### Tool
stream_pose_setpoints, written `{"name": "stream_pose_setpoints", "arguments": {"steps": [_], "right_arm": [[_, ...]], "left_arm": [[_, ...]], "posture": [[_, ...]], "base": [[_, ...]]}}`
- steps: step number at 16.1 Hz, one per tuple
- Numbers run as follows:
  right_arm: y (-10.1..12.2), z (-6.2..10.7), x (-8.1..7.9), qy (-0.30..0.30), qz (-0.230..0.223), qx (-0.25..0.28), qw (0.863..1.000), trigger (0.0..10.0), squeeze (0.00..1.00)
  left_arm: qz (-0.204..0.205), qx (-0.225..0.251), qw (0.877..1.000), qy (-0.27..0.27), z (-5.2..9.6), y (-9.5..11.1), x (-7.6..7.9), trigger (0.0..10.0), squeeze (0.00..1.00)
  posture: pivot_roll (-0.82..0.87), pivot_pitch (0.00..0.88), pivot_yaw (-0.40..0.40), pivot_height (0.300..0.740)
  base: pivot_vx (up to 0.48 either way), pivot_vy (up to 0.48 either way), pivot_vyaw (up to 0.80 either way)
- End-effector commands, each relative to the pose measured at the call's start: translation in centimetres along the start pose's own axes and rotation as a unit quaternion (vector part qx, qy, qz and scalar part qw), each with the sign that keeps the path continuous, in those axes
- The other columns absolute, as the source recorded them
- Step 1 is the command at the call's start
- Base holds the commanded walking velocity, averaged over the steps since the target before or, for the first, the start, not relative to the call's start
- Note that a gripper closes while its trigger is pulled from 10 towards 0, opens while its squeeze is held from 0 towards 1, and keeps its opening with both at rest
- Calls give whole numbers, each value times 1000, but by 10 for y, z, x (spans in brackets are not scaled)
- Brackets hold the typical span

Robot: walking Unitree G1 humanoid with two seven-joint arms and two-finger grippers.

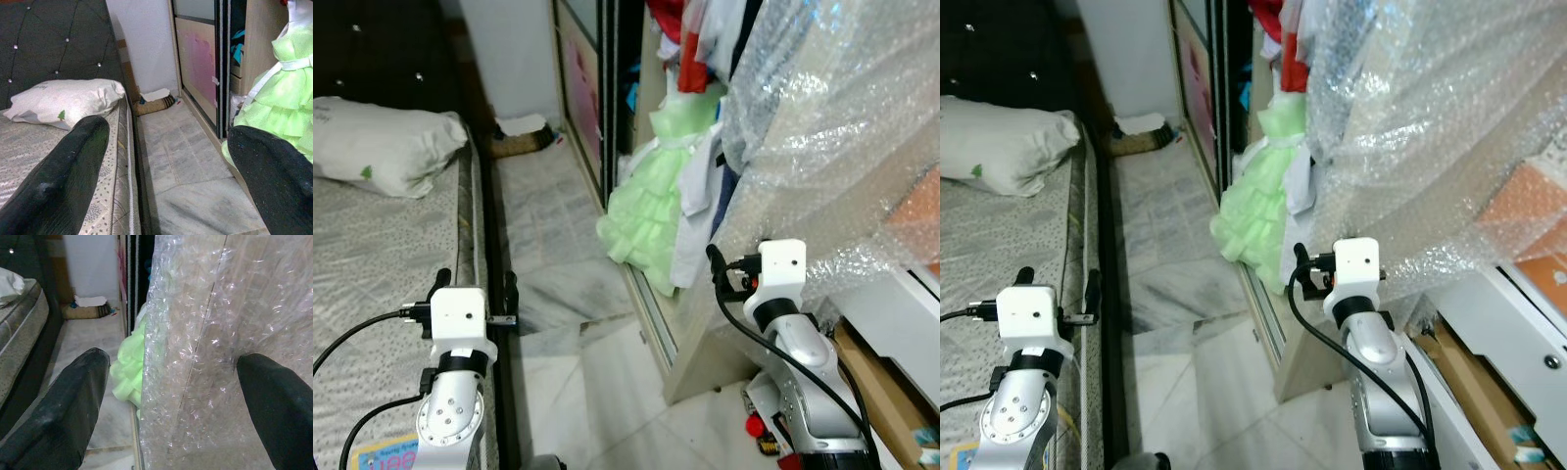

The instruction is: Clean up the room

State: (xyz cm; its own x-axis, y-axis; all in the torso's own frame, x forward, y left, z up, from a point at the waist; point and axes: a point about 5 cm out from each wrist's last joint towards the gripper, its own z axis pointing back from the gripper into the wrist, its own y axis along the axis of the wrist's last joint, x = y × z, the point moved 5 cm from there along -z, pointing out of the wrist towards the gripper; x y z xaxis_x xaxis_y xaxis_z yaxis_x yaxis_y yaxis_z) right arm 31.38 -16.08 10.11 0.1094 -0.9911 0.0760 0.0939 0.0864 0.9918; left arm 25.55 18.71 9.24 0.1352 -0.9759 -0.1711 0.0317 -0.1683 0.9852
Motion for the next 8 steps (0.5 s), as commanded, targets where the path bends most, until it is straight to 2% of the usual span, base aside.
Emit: {"name": "stream_pose_setpoints", "arguments": {"steps": [1,3,5,8], "right_arm": [[0,10,3,12,8,-2,1000,10000,0],[-12,34,22,2,30,-25,999,10000,0],[-21,55,32,0,42,-46,998,10000,0],[-20,51,29,2,40,-43,998,10000,0]], "left_arm": [[1,3,1000,-2,2,4,-1,10000,0],[-1,1,1000,-4,9,4,-2,10000,0],[-4,-6,1000,-11,15,1,-1,10000,0],[4,-5,1000,-29,12,3,4,10000,0]], "posture": [[-18,0,-22,740],[-21,0,-22,740],[-43,0,-11,740],[-48,0,0,740]], "base": [[0,0,0],[0,0,0],[0,0,0],[0,0,0]]}}
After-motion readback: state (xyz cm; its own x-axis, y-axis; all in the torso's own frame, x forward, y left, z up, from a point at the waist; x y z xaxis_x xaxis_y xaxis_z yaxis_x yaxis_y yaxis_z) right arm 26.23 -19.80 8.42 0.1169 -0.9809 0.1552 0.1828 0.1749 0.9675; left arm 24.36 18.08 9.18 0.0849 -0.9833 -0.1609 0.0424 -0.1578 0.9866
